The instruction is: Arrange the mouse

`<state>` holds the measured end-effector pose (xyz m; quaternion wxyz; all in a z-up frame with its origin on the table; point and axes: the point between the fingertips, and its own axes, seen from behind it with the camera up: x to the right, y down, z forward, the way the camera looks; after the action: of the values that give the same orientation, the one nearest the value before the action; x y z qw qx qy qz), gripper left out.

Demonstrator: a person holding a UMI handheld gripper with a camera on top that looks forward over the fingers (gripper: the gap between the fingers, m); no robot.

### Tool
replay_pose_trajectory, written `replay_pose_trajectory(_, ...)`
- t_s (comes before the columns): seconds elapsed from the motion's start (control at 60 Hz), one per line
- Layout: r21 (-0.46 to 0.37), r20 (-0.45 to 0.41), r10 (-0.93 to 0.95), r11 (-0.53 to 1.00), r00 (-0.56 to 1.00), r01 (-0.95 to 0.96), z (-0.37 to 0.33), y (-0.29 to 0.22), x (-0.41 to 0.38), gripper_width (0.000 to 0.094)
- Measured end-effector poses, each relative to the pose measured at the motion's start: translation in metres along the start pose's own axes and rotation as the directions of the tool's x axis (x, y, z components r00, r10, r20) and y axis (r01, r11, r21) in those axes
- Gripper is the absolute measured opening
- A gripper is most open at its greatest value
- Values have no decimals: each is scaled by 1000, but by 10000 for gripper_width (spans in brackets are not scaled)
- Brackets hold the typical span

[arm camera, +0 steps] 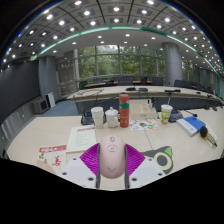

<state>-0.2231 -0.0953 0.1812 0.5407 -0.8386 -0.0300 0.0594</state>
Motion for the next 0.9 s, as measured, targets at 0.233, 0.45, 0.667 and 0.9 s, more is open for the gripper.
replay_pose_trajectory(0.233,-79,-65,-42,996,997,37,72,27,145,315)
replay_pose_trajectory(0.45,-218,-55,-31,976,998,19,118,108,195,328)
replay_pose_trajectory(0.667,-263,-26,2,965,1000,-9,124,138,195,488)
replay_pose_trajectory(0.9,-231,-56,-65,972,996,51,66,99,191,853)
